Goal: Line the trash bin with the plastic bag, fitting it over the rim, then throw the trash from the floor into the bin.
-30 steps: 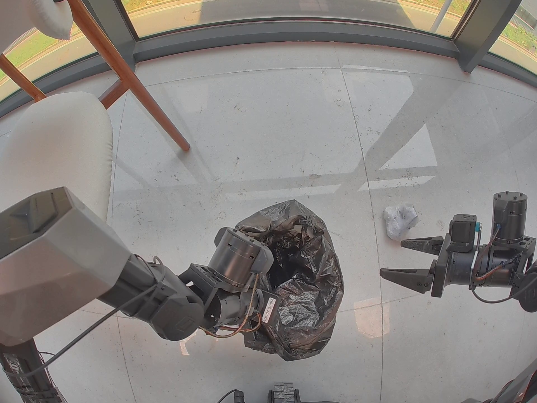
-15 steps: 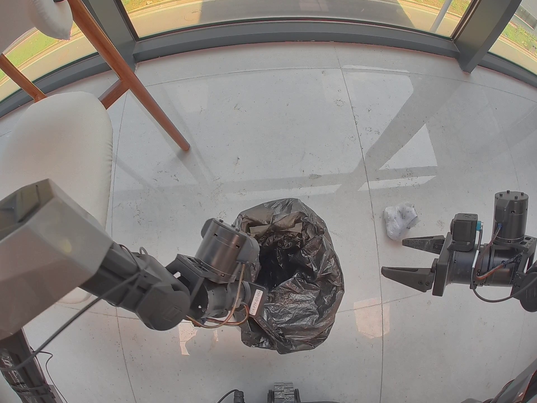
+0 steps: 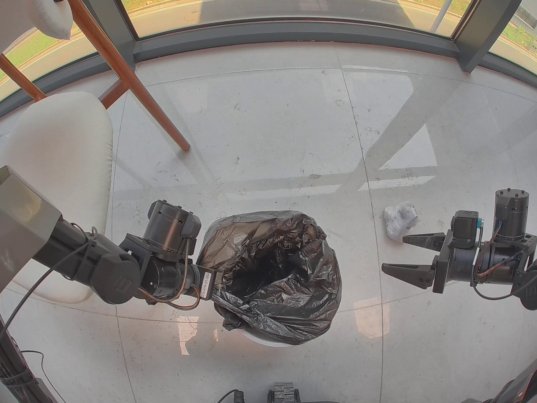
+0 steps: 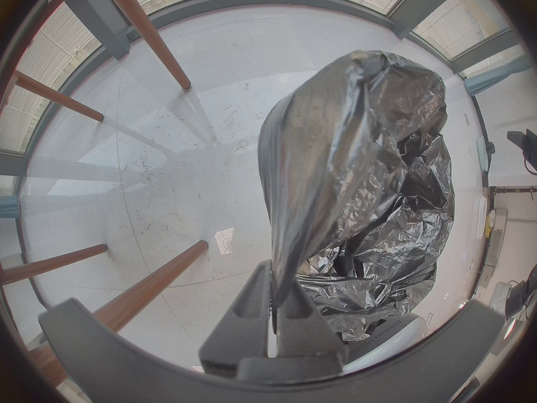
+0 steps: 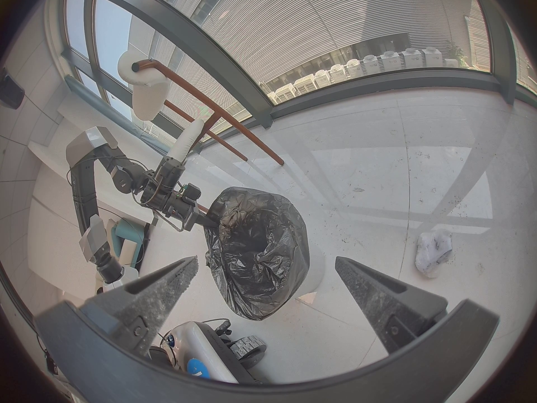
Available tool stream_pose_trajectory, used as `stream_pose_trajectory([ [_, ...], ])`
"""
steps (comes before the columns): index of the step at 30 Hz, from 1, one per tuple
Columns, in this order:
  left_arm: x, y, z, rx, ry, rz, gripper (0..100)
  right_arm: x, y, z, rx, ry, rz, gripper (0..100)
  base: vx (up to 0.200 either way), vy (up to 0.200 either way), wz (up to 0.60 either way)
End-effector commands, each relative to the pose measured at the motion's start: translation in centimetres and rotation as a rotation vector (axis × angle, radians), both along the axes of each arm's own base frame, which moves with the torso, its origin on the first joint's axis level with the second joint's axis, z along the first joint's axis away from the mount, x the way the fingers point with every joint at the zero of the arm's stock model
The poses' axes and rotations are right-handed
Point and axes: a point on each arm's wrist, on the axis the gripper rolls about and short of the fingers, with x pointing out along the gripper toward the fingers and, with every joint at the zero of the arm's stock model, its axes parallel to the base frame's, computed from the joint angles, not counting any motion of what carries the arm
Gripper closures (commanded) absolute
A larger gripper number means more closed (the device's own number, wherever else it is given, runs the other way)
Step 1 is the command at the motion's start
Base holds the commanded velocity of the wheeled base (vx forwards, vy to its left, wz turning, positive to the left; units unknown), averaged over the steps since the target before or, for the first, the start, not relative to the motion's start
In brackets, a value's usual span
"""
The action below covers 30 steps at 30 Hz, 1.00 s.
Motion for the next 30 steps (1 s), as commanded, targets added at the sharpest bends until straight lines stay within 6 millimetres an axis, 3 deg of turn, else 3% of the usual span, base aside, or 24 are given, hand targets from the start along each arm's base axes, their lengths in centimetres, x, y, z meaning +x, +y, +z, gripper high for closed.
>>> stream_pose_trajectory([
  [1,-0.1,0.3,0.1,0.0,-0.001,0.009,100,0.0,0.0,-0.1,0.0,0.002,0.002,0,0.0,0.0,0.0],
  [2,-0.2,0.4,0.1,0.002,0.001,0.009,100,0.0,0.0,-0.1,-0.001,0.002,0.0,0,0.0,0.0,0.0],
  [3,-0.3,0.4,0.1,0.003,0.004,0.007,0,0.0,0.0,-0.1,-0.001,0.003,0.0,0,0.0,0.0,0.0],
  [12,-2.0,0.9,-0.3,0.026,0.014,-0.031,0,-0.2,0.0,-0.3,-0.004,0.014,0.0,0,0.0,0.0,0.0],
  [17,-4.8,-1.9,0.0,-0.002,0.023,-0.122,0,-0.3,-0.1,-0.6,-0.009,0.024,0.001,0,0.0,0.0,0.0],
  [21,-5.7,-3.8,-0.1,-0.034,0.033,-0.147,0,-0.3,-0.1,-0.6,-0.008,0.023,0.001,0,0.0,0.0,0.0],
  [30,-4.7,-6.1,-1.8,-0.061,0.062,-0.064,0,-0.3,-0.4,-0.7,-0.009,0.028,-0.01,0,0.0,0.0,0.0],
])
